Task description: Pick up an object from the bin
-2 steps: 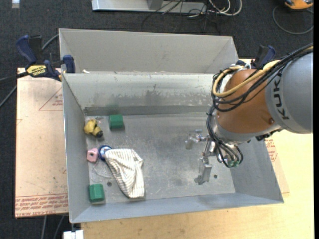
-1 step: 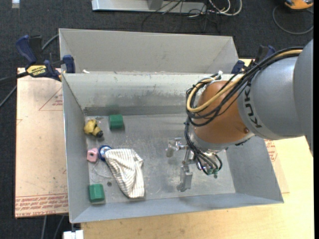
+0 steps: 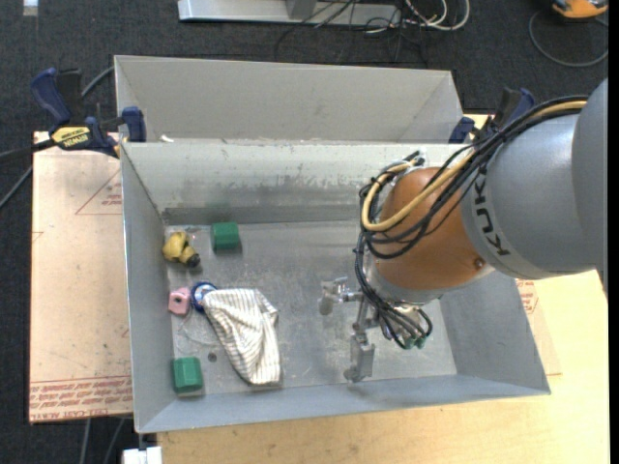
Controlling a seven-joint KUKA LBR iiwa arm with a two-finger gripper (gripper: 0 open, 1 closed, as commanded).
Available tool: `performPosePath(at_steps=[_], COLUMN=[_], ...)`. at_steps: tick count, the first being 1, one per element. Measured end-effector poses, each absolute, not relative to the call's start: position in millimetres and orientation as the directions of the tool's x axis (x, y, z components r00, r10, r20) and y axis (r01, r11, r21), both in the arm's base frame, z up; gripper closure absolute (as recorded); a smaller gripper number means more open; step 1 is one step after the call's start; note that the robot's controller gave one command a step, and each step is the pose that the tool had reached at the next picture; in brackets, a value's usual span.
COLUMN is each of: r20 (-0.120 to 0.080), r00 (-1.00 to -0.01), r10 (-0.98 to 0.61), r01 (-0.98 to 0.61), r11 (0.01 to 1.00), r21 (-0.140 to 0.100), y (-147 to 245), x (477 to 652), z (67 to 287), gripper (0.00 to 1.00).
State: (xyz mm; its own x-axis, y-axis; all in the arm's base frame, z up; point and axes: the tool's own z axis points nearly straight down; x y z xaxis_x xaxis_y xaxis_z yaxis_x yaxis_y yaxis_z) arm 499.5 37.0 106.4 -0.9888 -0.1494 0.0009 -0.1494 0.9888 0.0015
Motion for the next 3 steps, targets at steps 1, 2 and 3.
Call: performPosePath(at_steps=[1,2,3], r20=[-0.005,-0.001,-0.006], r00=[-0.975,-0.982,-1.000], r10=[-0.223,-0.189,-0.023], r01=[-0.223,-0.189,-0.023], r11=[0.975,0.982,1.000], r21=[0.007,0.003,0.008], y=[120.8,107.8,156.7], x=[538.9,512.7,540.3], z=[90.9,73.8,70.5], gripper=[0.00,0.00,0.00])
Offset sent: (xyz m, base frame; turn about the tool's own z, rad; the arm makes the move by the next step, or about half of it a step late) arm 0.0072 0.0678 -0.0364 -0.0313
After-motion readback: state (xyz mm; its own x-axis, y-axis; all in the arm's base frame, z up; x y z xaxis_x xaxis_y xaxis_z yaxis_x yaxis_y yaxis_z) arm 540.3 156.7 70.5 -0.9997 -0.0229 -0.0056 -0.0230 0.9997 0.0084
